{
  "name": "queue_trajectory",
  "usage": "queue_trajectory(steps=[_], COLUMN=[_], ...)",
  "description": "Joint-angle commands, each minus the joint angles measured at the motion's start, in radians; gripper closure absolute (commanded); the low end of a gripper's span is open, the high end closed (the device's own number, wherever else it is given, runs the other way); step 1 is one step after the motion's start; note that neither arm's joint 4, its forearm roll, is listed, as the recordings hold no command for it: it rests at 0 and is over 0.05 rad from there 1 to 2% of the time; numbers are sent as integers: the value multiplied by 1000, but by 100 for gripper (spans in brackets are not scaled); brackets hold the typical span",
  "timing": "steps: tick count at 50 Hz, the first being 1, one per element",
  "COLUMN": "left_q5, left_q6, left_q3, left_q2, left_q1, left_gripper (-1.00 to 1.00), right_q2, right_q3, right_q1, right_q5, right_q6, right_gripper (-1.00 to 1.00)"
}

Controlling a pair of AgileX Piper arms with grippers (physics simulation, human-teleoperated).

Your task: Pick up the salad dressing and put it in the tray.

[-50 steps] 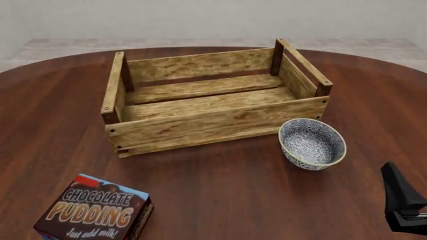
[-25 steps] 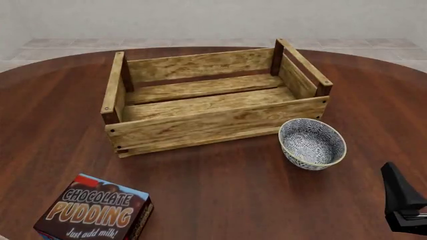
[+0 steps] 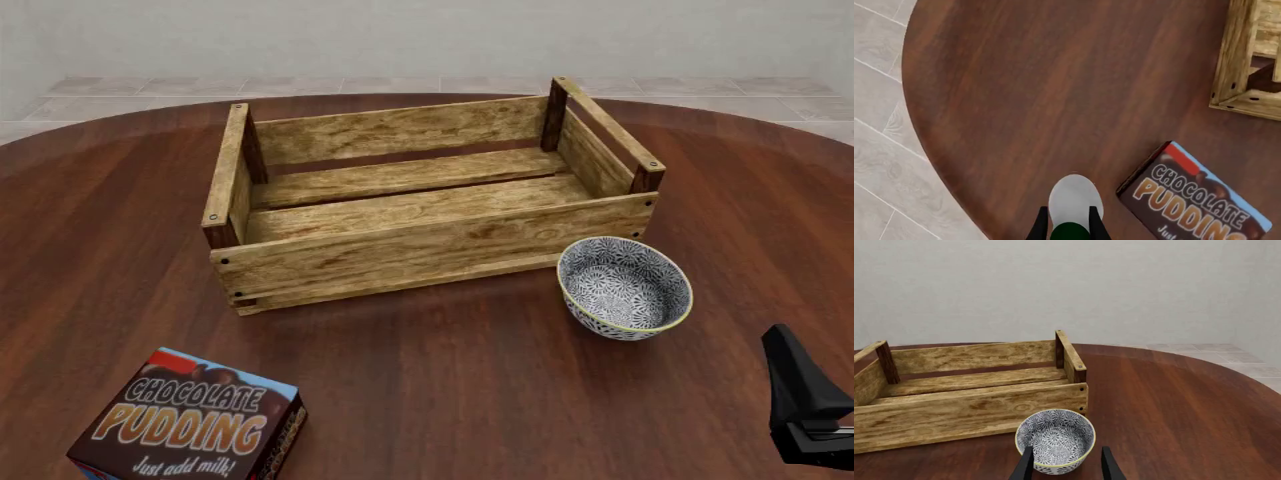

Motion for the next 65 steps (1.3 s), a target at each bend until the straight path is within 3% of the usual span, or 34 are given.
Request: queue_trajectory(steps=[1,20,65], left_q5=[37,8,43], left_q6=[9,13,104], left_q3=[-109,-232,-725], left_q2=[3,85,454], left_q1=[-42,-160,-484], left_gripper=[100,100,100], right_q2=[0,0,0], right_q3=[0,0,0], right_q1=[0,0,0], right_q5=[0,0,0], right_q6=[0,0,0], right_gripper=[-100,-100,-100])
